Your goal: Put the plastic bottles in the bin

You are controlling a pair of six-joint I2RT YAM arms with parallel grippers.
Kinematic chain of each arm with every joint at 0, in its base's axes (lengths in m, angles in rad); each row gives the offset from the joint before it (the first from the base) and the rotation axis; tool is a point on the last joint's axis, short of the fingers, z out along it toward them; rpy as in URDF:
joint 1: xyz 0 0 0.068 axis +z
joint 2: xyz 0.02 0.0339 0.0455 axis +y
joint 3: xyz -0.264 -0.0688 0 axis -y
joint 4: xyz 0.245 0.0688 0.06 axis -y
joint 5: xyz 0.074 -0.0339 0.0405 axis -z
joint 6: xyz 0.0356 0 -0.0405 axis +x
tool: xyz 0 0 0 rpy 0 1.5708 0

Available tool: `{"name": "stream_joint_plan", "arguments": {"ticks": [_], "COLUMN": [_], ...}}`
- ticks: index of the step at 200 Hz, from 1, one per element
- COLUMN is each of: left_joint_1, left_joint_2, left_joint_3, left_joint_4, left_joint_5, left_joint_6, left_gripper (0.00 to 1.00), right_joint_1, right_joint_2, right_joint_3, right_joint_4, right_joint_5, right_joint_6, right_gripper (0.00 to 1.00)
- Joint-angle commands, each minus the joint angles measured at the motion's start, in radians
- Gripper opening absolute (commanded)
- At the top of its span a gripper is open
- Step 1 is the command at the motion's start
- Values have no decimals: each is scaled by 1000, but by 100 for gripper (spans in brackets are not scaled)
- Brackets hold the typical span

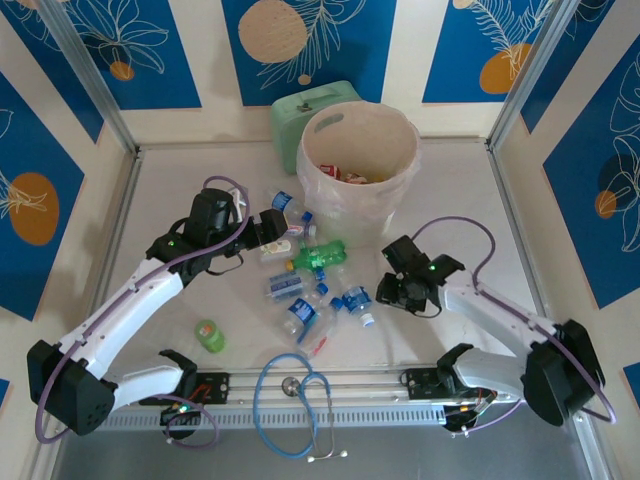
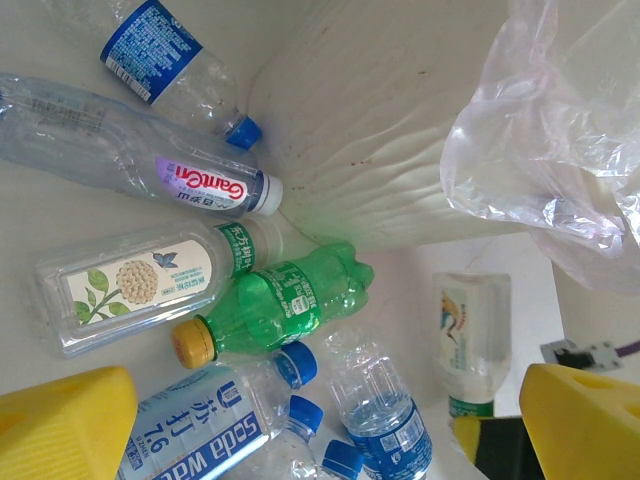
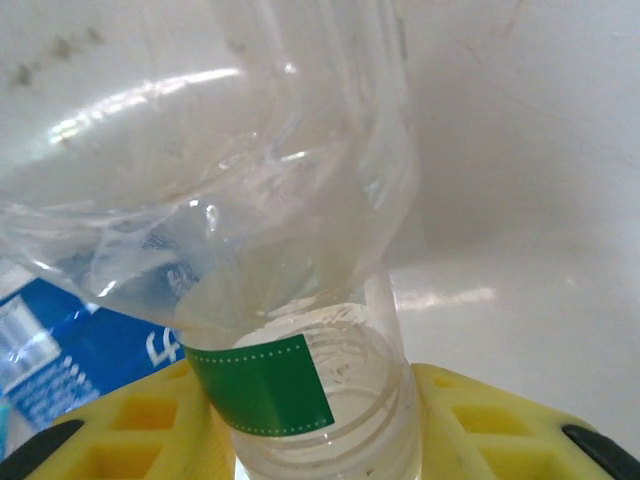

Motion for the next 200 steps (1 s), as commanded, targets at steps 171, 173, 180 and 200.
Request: {"name": "stream_joint_plan", "arguments": {"ticks": [171,173,180,200], "left_joint_1": [5,5,5,7], "left_joint_2": [-33,-33,-32,-33], "left_joint_3": [-1,-2,-2,-5], "left_joint_4": [20,19,16,11], "left_joint_5": [-44,-45,-46,-47], "left_joint_6": [-26,-26,-27,-32], "left_gripper": [98,98,98,98], "right_joint_1": [15,14,7,-24], "right_joint_2": [-97,-86,-43,91], "right_joint_3": [836,849,902,1058], "right_joint_4": [-440,-432,-403,-341], "right_joint_5": [174,169,155,99], "right_joint_6": [-97,-105,-132,-200], "right_gripper": [34,34,34,35]}}
